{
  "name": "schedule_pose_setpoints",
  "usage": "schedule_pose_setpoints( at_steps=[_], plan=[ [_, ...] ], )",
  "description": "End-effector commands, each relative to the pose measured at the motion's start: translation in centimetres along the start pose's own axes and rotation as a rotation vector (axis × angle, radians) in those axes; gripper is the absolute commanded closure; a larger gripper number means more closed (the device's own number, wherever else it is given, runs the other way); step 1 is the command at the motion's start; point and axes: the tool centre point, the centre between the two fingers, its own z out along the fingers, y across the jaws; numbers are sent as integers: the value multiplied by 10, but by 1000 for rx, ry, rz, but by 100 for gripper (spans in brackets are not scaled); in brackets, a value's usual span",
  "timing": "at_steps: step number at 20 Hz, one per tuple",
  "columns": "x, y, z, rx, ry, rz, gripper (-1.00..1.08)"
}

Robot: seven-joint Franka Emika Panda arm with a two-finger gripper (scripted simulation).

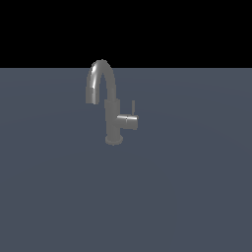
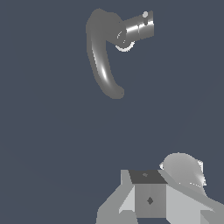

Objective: Turn on the faucet by rotating a designated handle.

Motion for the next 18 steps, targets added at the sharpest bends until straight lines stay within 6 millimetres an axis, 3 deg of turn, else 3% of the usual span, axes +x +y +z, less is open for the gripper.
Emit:
schedule_pose_setpoints(
  at_steps=[1,18],
  plan=[
    [17,-2,2,48,-35,47,108],
    [140,4,32,407,-299,388,108]
  ],
)
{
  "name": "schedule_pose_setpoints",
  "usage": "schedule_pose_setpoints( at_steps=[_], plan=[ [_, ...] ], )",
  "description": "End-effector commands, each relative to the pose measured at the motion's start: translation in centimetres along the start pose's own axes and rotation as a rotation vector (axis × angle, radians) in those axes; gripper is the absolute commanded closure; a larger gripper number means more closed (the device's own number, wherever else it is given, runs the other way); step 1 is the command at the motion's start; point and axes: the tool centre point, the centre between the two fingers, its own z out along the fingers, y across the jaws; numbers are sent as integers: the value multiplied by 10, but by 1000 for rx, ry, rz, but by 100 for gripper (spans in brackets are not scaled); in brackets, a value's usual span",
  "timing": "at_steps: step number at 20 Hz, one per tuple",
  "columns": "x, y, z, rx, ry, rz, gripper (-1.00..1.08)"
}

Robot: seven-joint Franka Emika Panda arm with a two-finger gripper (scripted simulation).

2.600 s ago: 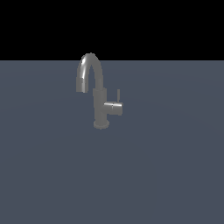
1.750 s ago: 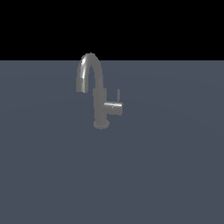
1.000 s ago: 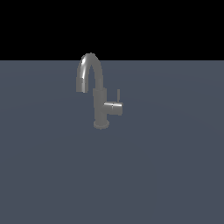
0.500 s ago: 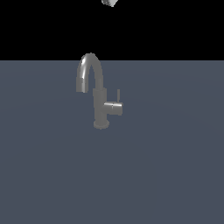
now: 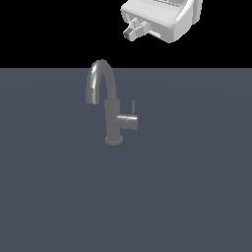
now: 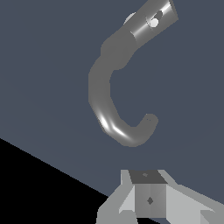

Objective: Turn on the faucet by rotating a designated handle.

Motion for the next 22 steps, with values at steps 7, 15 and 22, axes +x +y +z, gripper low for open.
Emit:
schedule_pose_setpoints(
  at_steps=[7,15,22],
  plan=[
    [67,-3,9,195,-144,183,108],
    [129,3,28,383,-283,363,108],
    [174,12,51,530,-393,504,108]
  ],
)
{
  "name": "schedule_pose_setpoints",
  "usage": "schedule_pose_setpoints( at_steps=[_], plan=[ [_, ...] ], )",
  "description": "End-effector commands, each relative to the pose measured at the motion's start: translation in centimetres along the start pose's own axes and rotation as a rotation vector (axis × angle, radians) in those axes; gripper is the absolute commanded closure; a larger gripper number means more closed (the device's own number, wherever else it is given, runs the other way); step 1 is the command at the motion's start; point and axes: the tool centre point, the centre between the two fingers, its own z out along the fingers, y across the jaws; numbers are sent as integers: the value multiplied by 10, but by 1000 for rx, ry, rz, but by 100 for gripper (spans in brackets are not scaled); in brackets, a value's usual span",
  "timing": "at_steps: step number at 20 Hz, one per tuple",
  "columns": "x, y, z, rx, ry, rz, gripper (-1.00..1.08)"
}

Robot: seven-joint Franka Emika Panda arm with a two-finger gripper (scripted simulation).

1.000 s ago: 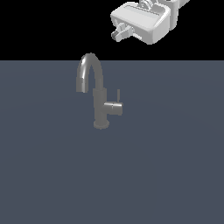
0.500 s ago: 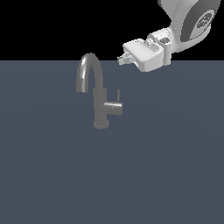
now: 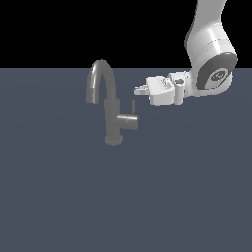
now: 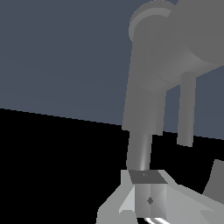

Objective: Turn on the faucet by rotating a designated handle.

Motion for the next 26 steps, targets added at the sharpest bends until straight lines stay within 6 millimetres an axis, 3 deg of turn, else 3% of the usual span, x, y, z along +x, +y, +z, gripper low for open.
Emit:
schedule_pose_setpoints(
  at_steps=[1,11,21,26],
  plan=[
    [15,-2,2,46,-34,43,108],
    [50,-3,10,147,-110,140,108],
    [51,-3,11,152,-114,144,108],
    [46,10,13,152,-114,144,108]
  ],
)
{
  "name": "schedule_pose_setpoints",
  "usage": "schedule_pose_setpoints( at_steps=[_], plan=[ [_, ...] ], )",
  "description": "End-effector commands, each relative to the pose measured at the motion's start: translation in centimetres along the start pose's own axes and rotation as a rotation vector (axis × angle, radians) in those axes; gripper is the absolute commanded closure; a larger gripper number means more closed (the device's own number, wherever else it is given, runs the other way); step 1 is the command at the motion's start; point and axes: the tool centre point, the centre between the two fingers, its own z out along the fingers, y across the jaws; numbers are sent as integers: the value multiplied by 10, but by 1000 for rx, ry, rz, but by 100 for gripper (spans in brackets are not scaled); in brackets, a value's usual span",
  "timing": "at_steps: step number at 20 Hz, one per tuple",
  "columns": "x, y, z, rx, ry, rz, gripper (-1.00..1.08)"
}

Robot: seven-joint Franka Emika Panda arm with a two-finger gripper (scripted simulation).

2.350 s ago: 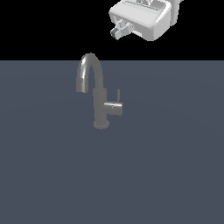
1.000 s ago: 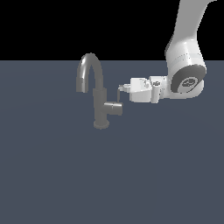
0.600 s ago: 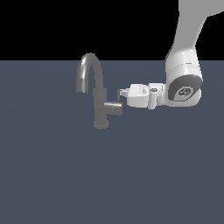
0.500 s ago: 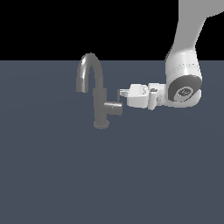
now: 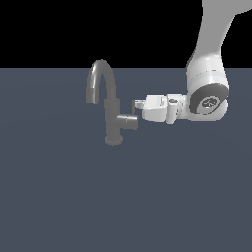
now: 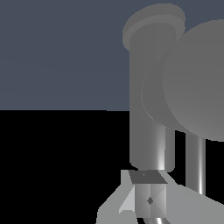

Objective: Turn on the faucet by rotating a designated handle.

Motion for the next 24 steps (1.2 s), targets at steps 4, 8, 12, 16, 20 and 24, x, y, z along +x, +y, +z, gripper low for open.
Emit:
schedule_pose_setpoints(
  at_steps=[4,8,12,16,20,24],
  plan=[
    [-3,16,0,0,0,0,108],
    [-6,28,0,0,0,0,108],
    [-8,40,0,0,0,0,108],
    [-3,42,1,3,2,-3,108],
    [5,58,1,3,2,-2,108],
    [13,74,0,1,1,-1,108]
  ],
)
